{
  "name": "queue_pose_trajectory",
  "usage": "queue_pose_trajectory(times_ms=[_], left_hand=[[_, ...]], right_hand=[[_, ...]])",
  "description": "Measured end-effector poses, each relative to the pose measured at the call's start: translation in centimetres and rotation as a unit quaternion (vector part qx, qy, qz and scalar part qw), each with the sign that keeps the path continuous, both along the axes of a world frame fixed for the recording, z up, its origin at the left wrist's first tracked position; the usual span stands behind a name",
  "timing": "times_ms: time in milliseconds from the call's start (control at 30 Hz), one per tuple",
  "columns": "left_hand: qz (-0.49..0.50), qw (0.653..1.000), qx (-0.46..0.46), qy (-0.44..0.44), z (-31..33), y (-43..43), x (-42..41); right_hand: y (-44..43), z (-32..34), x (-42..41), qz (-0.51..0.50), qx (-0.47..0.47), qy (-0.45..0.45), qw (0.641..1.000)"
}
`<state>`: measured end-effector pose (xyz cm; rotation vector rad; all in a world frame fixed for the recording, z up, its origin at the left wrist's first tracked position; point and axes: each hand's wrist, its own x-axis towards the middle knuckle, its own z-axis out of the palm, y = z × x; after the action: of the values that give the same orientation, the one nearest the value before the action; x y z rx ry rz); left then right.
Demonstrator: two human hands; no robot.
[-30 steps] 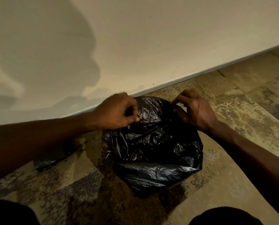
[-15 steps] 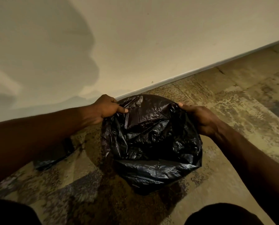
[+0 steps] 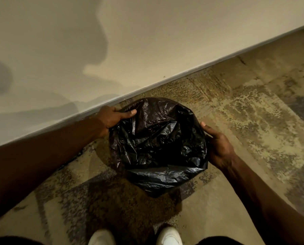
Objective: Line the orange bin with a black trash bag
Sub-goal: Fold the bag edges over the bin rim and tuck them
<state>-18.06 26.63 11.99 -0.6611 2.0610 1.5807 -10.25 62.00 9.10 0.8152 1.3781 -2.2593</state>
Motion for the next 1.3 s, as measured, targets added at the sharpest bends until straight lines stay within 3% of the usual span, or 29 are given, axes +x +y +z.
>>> queue_pose_trajectory(times_ms=[133,233,433,533,600,733,933,1067,1167,1300], left_hand=[[-0.002,0.999,-0.037,0.000,0.8,-1.1,1.4],[-0.012,0.999,-0.042,-0.018,0.9,-1.9,2.8],[0.069,0.986,0.055,-0.140,2.2,-1.1,5.3],[0.130,0.975,0.101,-0.150,1.2,-1.3,5.6],[0.171,0.968,0.113,-0.142,1.7,-0.8,6.1],[0.212,0.973,0.037,-0.087,2.3,0.3,8.6],[0.250,0.956,-0.019,-0.151,3.0,2.2,13.1],[0.269,0.935,-0.003,-0.229,-1.9,3.1,16.2],[0.292,0.917,0.057,-0.268,1.1,4.9,16.5],[0.283,0.896,0.148,-0.308,2.4,6.2,17.5]], right_hand=[[-1.0,0.6,2.2,-0.057,0.110,0.007,0.992],[-2.2,1.4,3.9,-0.073,0.141,-0.023,0.987],[-3.3,1.9,4.9,-0.063,-0.001,-0.116,0.991],[-3.6,2.3,4.4,-0.057,-0.037,-0.128,0.989],[-3.8,2.5,4.2,-0.059,-0.035,-0.132,0.989],[-4.1,2.4,5.0,-0.119,-0.023,-0.113,0.986],[-5.9,3.4,8.3,-0.168,-0.004,-0.127,0.978],[-7.6,4.0,8.8,-0.148,0.005,-0.161,0.976],[-8.0,4.0,8.7,-0.175,0.025,-0.211,0.962],[-8.1,3.9,8.6,-0.128,-0.017,-0.226,0.965]])
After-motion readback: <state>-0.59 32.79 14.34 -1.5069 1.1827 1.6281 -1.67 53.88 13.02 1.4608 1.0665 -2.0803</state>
